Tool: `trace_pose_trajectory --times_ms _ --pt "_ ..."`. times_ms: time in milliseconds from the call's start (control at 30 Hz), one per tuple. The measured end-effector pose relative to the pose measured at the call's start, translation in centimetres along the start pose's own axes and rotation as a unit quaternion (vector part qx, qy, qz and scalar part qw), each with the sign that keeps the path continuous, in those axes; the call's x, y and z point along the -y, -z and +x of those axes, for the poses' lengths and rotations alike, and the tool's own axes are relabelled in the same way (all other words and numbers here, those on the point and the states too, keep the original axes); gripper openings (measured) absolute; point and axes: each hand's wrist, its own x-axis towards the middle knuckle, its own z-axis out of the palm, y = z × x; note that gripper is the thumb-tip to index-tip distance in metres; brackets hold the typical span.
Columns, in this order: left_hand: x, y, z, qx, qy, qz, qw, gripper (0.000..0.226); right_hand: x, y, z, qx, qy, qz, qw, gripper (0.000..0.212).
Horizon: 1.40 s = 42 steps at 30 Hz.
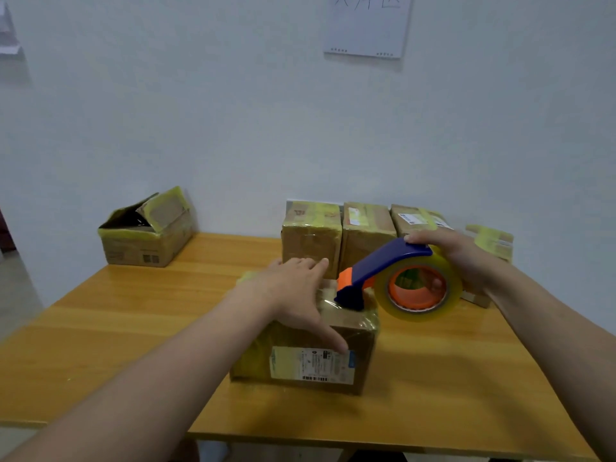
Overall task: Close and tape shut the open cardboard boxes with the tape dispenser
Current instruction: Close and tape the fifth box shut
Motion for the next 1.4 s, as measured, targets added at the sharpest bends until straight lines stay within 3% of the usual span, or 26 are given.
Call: trace_pose_trajectory --times_ms 200,367,567,667,833,1000,1233,1400 --pt "0.2 -2.0 1.1 -0.007 0.001 0.005 1.000 0.141 -0.8 0.4 0.1 -0.002 -0.004 0.027 1.000 0.064" --pt "1.0 -1.8 0.6 -0.010 -0.009 0.014 1.000 0.134 0.3 1.6 -0.7 0.031 0.004 0.019 0.999 0.036" --pt "2.4 -1.5 -0.2 0.000 -0.004 0.012 1.000 0.130 0.0 2.8 -1.1 0.013 -0.004 0.043 0.999 0.040" --pt "2.8 -1.4 -0.3 0.012 0.002 0.022 1.000 0.130 -0.8 2.4 -1.3 -0.006 0.014 0.028 0.999 0.032" --pt "1.4 -0.6 0.1 0.043 0.030 0.041 0.998 0.141 -2.0 1.7 -1.4 -0.042 0.012 0.011 0.999 0.037" --pt "-2.2 0.0 1.4 0.000 -0.004 0.026 1.000 0.151 -2.2 1.6 -1.3 -0.036 0.019 0.001 0.999 0.032" --pt "-3.3 -2.0 3.2 -0.016 -0.026 -0.017 0.999 0.122 -3.2 1.9 -1.3 -0.031 0.020 0.002 0.999 0.045" --pt "-2.9 -2.1 2.9 -0.013 -0.028 -0.003 1.000 0.121 -2.9 4.6 -2.0 -0.015 0.002 0.027 1.000 0.055"
